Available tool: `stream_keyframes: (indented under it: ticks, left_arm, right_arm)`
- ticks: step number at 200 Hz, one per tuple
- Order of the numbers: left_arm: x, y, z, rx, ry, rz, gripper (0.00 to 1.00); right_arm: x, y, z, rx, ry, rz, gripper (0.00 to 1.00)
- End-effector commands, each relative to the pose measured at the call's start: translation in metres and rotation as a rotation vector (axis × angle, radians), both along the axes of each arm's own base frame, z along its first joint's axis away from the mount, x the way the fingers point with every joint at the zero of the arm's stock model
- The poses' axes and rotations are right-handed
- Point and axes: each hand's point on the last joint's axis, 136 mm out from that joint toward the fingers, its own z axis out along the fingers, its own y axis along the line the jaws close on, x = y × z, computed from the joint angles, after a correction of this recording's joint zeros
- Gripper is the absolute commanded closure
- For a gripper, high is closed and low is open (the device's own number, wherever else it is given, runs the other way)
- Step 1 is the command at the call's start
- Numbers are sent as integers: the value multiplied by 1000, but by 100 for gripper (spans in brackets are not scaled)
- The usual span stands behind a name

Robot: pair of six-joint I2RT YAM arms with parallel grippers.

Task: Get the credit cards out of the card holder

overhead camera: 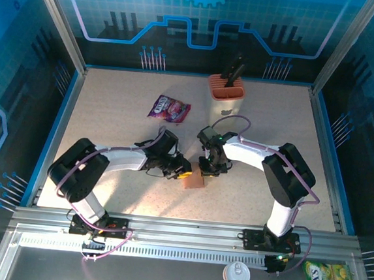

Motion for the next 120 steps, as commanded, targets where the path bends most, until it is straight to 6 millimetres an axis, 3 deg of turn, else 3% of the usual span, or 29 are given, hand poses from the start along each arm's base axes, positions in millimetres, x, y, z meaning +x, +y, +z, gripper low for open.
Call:
stream_keyframes:
  ticks: [1, 38, 57, 120]
  left_arm:
    - [8, 10, 15, 19, -40, 17, 79]
    - [12, 26, 20, 27, -62, 41, 77]
    - [11, 24, 22, 12, -64, 25, 77]
    - [-3, 31, 4, 41, -20, 2, 82]
  right_arm:
    - [-1, -1, 10, 23, -1, -10, 87]
    - [0, 4, 26, 60, -29, 12, 90]
    - [-2, 13, 35, 90, -40, 32, 90]
    - [-9, 35, 60, 103, -62, 83, 90]
